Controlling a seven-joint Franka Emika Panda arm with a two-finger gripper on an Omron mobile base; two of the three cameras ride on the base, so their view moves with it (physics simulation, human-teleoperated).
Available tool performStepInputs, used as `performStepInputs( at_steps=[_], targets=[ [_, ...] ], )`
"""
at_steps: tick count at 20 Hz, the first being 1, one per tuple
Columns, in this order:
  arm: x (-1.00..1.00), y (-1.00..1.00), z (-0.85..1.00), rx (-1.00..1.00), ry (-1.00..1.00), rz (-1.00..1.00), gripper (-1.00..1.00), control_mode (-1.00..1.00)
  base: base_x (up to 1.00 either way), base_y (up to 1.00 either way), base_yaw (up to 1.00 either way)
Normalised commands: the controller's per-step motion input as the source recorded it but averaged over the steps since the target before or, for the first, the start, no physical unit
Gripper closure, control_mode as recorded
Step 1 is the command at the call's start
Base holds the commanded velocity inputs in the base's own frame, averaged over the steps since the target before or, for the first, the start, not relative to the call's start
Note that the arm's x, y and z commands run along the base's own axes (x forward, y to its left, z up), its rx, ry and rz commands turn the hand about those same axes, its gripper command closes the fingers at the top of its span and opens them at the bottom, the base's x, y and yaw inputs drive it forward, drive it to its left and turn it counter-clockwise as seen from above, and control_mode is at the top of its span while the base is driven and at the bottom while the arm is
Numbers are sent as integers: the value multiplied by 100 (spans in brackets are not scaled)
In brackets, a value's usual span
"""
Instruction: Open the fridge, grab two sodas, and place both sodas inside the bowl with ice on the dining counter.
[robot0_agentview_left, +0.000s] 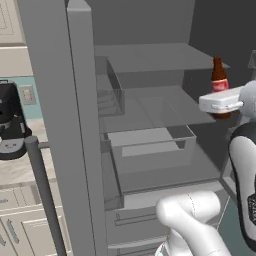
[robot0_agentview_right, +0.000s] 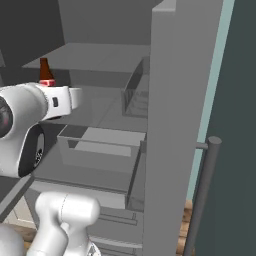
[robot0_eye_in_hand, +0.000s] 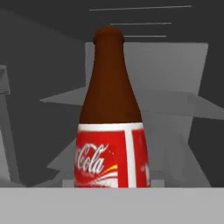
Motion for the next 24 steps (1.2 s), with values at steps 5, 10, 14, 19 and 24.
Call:
performStepInputs(
  at_steps=[5,10,14,19,24],
  targets=[
    [-72,-1,-48,-5,2,0,100,-100,0,0,0],
    [-41,3,-43,-4,2,2,100,100,-13,0,0],
    [0,0,0,0,0,0,100,100,-86,0,0],
    [0,0,0,0,0,0,100,100,-100,0,0],
    [0,0,0,0,0,0,100,100,-100,0,0]
  ],
)
